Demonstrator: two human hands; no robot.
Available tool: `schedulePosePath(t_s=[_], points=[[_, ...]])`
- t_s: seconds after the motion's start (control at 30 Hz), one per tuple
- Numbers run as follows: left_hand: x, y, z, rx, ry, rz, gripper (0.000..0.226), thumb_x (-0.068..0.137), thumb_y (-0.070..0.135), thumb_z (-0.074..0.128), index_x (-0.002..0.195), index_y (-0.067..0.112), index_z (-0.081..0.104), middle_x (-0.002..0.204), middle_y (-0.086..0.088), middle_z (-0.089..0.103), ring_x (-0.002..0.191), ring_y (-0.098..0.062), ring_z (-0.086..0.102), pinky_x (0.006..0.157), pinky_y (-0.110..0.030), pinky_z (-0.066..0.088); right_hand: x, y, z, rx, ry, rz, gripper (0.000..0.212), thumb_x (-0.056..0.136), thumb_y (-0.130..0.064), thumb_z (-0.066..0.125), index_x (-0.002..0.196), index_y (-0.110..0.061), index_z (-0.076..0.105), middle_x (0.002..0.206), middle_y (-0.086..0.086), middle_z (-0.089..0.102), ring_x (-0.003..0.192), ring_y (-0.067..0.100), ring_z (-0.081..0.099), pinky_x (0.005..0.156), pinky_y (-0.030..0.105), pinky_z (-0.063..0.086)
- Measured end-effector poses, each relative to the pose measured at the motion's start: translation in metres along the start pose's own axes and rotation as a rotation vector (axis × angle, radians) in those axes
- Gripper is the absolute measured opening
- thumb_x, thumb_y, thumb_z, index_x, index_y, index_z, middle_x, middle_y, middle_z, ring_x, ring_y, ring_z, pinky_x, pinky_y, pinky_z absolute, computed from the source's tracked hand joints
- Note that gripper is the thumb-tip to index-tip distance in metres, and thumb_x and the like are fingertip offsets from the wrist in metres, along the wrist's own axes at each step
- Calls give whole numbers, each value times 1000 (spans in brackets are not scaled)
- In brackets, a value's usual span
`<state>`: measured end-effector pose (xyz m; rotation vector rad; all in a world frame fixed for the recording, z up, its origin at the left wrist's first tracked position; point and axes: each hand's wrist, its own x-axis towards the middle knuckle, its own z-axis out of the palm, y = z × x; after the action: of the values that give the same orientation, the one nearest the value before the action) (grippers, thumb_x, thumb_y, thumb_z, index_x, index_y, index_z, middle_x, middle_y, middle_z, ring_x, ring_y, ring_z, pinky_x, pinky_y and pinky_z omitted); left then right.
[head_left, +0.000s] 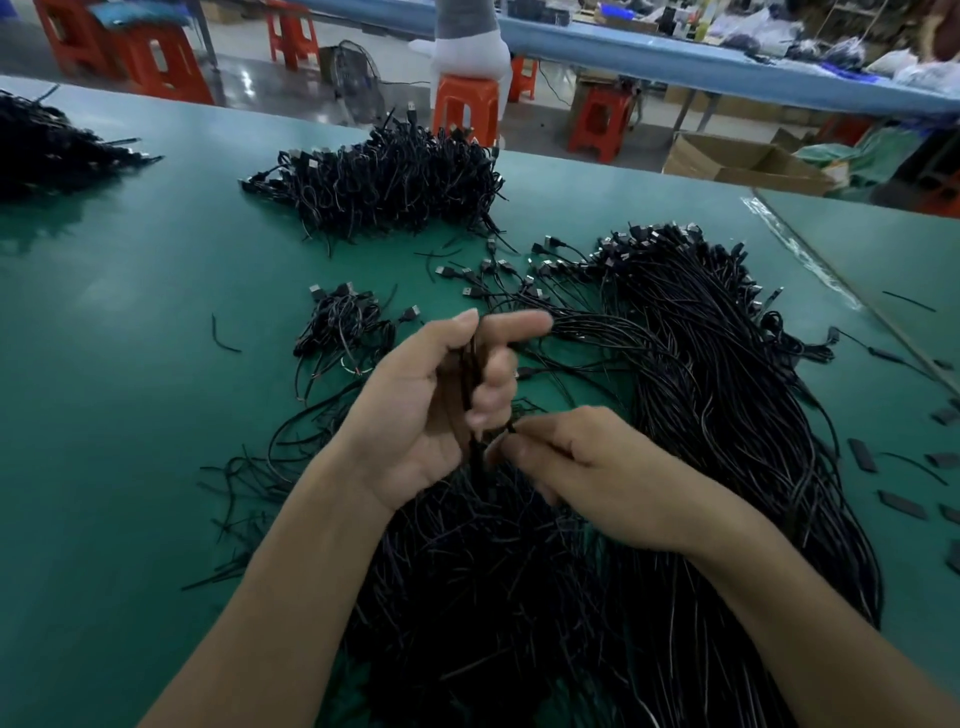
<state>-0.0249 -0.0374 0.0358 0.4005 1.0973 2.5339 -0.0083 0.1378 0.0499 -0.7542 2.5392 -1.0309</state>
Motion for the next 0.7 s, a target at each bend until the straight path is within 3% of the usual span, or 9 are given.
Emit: schedulePosePath(t_s=[0.07, 0.13, 0.2, 0.27, 0.37, 0.43, 0.5, 0.6, 0.7], points=[[1, -6, 0, 26, 56, 67, 40, 100, 28, 42, 121, 3, 65, 89, -3, 73, 75, -11, 68, 66, -19, 55, -4, -2, -1, -34, -36, 0, 41, 103, -30, 48, 64, -18, 48, 55, -3, 46, 48, 10, 40, 51, 36, 39], [3, -13, -3, 316, 200, 169, 35, 103, 23, 44, 126, 5, 63, 108, -7, 75, 98, -16, 72, 82, -22, 56, -5, -5, -5, -72, -19, -50, 39, 103, -26, 49, 64, -17, 47, 56, -5, 44, 51, 9, 39, 52, 34, 37], [3, -17, -1, 775, 314, 234, 29, 106, 17, 43, 120, 8, 66, 101, 4, 76, 96, -6, 71, 81, -17, 54, -3, -6, -11, -60, 79, -111, 33, 101, -26, 50, 70, -18, 58, 58, -9, 50, 52, 7, 44, 51, 29, 40], [0, -17, 3, 950, 238, 139, 32, 107, 18, 42, 93, 13, 71, 77, 13, 74, 73, 3, 69, 67, -8, 50, 0, -7, -20, -26, 221, -131, 23, 98, -31, 56, 80, -26, 69, 68, -11, 65, 58, 10, 59, 56, 31, 50], [-5, -11, 10, 675, 109, -115, 49, 109, 27, 35, 80, 8, 72, 70, -7, 73, 58, -15, 69, 52, -19, 52, 8, -4, -30, 12, 402, -153, 12, 92, -29, 68, 81, -33, 71, 77, -11, 71, 70, 7, 66, 64, 22, 52], [-7, -7, 8, 586, 104, -148, 56, 108, 33, 35, 71, 17, 73, 58, -5, 66, 44, -13, 58, 42, -18, 44, 13, 0, -31, 67, 469, -129, 15, 87, -37, 71, 77, -26, 72, 71, -2, 69, 62, 13, 61, 58, 28, 50], [-7, -4, 5, 489, 120, -129, 54, 106, 36, 39, 65, 19, 68, 50, 2, 55, 38, -8, 46, 37, -16, 36, 15, 3, -27, 130, 512, -93, 29, 83, -47, 67, 75, -19, 70, 62, -1, 62, 53, 10, 48, 50, 23, 41], [-6, 1, 3, 171, 90, -45, 41, 99, 35, 46, 68, 17, 66, 53, 7, 52, 40, -2, 44, 37, -13, 37, 15, 7, -13, 70, 400, -22, 22, 95, -39, 58, 82, -28, 71, 57, -18, 59, 50, 0, 46, 50, 14, 35], [-2, 6, 0, -112, 139, 122, 37, 93, 33, 51, 81, 12, 78, 74, 0, 70, 60, -6, 65, 53, -14, 52, 10, 3, 2, 22, 153, 19, 26, 101, -32, 54, 80, -39, 68, 57, -2, 60, 47, 21, 44, 45, 31, 36]])
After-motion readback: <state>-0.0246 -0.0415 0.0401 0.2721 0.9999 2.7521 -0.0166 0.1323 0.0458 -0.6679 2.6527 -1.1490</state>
